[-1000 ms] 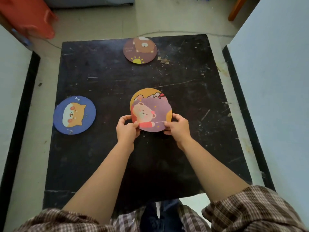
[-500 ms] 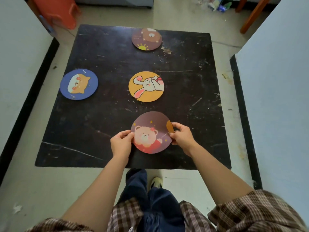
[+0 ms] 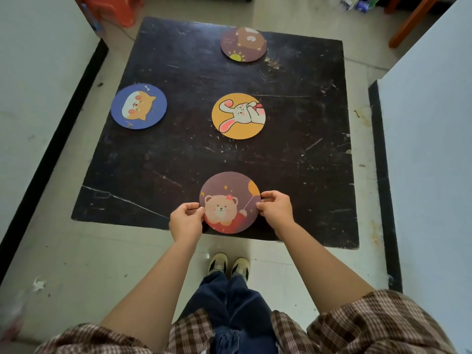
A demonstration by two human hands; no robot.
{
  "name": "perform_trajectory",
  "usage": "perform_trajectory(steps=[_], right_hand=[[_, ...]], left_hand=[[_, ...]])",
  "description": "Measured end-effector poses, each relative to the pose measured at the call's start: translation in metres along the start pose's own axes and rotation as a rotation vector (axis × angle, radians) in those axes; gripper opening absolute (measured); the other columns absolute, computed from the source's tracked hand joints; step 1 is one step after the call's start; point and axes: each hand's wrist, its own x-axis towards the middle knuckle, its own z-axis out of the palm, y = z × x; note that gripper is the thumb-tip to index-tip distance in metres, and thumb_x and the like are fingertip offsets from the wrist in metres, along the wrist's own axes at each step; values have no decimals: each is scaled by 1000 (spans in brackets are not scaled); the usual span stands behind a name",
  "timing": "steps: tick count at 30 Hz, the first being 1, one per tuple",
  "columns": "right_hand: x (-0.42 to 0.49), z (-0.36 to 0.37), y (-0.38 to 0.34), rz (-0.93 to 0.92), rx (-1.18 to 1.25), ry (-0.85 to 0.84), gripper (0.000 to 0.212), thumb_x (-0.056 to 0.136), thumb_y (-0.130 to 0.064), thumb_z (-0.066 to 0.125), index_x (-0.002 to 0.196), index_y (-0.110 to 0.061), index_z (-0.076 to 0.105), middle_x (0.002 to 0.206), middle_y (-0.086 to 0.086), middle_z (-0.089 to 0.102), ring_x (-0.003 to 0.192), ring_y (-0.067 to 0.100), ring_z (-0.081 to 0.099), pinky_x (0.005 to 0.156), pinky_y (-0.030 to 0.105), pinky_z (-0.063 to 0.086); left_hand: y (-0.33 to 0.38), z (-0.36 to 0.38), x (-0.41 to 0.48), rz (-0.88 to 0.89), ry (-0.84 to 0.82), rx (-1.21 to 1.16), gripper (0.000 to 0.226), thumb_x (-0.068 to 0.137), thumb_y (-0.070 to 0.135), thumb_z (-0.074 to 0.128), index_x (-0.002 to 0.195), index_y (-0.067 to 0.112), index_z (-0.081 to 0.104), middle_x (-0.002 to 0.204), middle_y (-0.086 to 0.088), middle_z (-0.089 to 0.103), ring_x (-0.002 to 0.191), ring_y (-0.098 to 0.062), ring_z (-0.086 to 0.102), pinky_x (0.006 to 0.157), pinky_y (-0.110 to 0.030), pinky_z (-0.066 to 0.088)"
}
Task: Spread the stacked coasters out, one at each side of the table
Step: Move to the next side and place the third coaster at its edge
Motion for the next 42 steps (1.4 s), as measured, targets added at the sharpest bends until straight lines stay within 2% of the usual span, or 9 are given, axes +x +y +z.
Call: perform_trajectory(steps=[7,11,16,20,26,38,42], right_hand=[[-4,5,9,13,-16,42,27,81,-2,63,105,-16,66,82,-6,63,81,11,60,70,28,52],[-6,7,9,17,-28,18,33,82,-4,64,113,-16,65,84,-6,63,88,16,61,81,35,55],[-9,10,11,1,-44,34,24,81,-6,66,103,-16,66,81,-8,62,88,17,61,79,34,54],[-10,12,12,7,-60,50,22,83,-6,64,103,-15,67,93,0,64,92,19,61,85,37,54],[-10,13,12,17,-51,68,20,83,-5,63,100,-15,69,91,-1,63,88,17,60,77,32,53],[-16,14,11,0,-55,70,24,85,-5,60,107,-11,68,103,6,67,91,19,59,81,35,53],[-18,15,11,-16,-76,72,25,84,-6,61,108,-11,67,105,8,67,92,20,60,80,34,53]], left_hand=[[-4,-1,-1,10,8,48,9,85,13,67,93,14,68,90,-8,71,84,-23,67,81,-42,57],[-4,-5,0,23,23,84,13,84,14,68,96,10,69,90,-8,71,84,-23,67,80,-42,57],[-6,-9,0,32,26,93,17,84,13,68,100,9,69,93,-8,70,86,-23,66,80,-41,57],[-8,-9,0,38,37,81,18,84,12,68,102,10,69,95,-8,71,86,-22,66,80,-41,58],[-10,-9,2,49,31,89,20,84,12,67,104,9,69,98,-8,71,86,-21,66,78,-39,58],[-9,-12,7,68,20,149,22,83,14,68,105,9,68,97,-9,72,86,-22,67,77,-38,57],[-7,-15,9,75,17,169,22,83,16,69,105,10,68,97,-8,71,85,-20,65,73,-33,55]])
